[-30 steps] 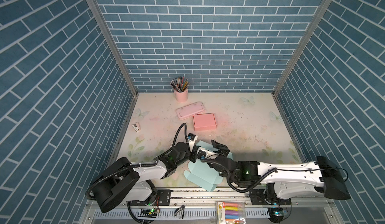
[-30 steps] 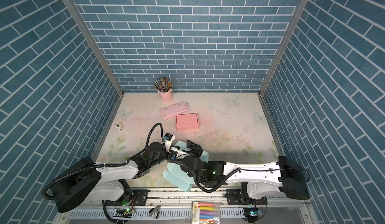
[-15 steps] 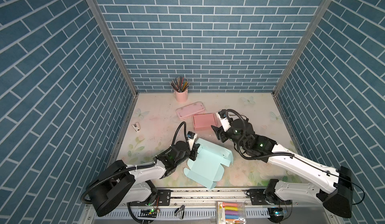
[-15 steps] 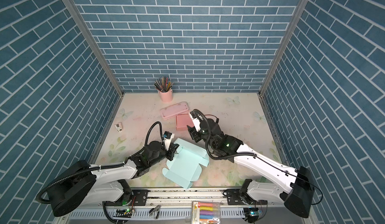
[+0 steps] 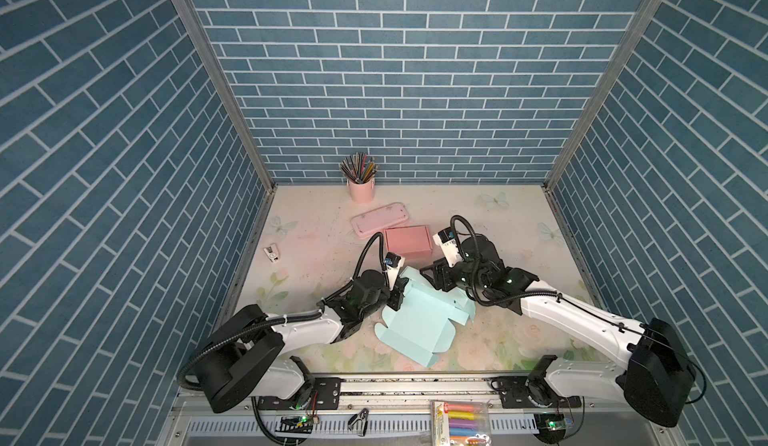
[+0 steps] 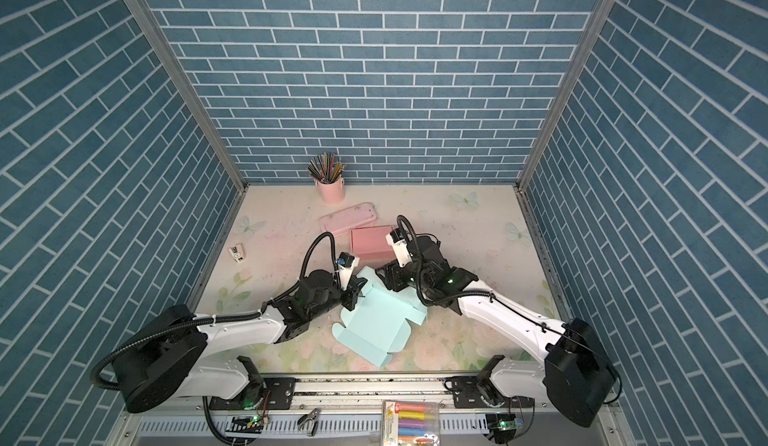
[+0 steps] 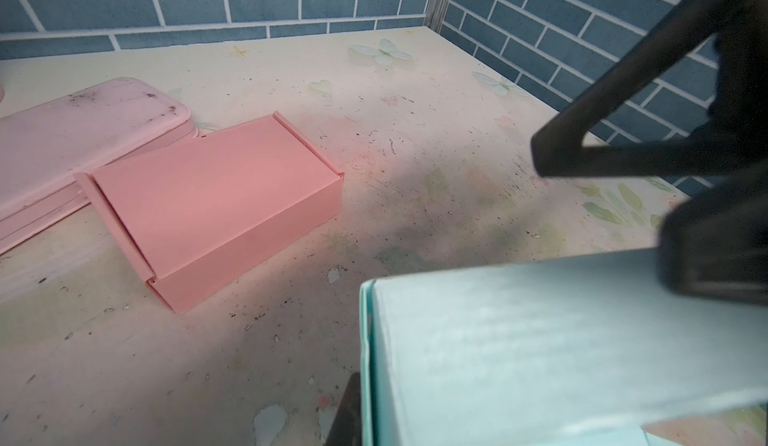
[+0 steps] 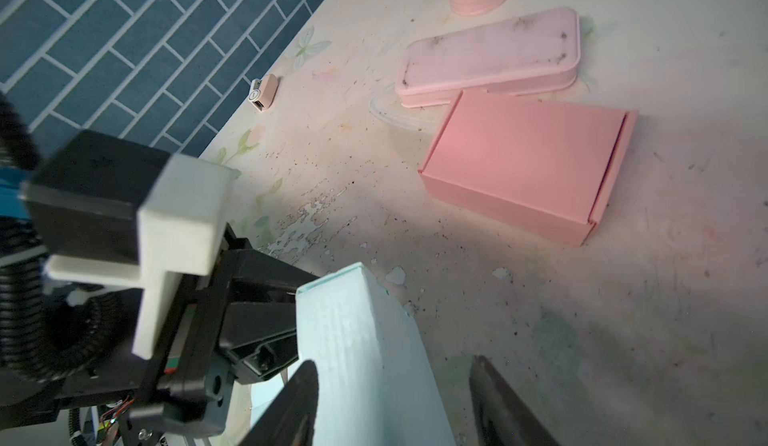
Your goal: Fold the paper box
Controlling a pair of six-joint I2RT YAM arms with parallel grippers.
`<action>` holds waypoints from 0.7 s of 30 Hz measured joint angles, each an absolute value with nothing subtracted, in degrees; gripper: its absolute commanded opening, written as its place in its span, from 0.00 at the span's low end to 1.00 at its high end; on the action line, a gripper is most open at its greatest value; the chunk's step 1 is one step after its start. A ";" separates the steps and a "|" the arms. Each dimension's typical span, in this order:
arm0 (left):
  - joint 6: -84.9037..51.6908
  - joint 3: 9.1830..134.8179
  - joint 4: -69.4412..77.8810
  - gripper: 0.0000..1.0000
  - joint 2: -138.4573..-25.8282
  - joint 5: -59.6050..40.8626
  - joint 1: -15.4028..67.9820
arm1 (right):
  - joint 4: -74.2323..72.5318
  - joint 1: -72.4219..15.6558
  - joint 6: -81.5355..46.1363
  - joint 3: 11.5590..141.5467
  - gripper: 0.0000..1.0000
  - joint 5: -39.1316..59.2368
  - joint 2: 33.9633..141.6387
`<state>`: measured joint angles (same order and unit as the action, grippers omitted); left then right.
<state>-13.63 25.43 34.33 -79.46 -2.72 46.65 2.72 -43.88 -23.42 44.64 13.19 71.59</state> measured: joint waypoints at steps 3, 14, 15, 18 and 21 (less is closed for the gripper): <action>-13.63 25.98 34.92 0.13 -81.58 -2.83 47.24 | 1.39 -42.24 -26.26 42.13 0.56 15.35 72.71; -13.72 26.02 37.50 0.14 -85.91 -2.74 48.47 | -5.74 -41.52 -32.77 40.82 0.53 23.09 78.70; -13.74 26.02 37.76 0.14 -86.19 -2.63 48.49 | -6.61 -41.52 -33.50 40.36 0.53 23.73 79.59; -13.87 26.02 37.80 0.14 -86.96 -2.48 48.58 | -8.95 -41.52 -35.88 38.50 0.52 25.12 80.58; -14.26 26.00 38.02 0.14 -87.13 -1.50 48.64 | -10.24 -41.50 -37.36 37.89 0.50 25.89 80.58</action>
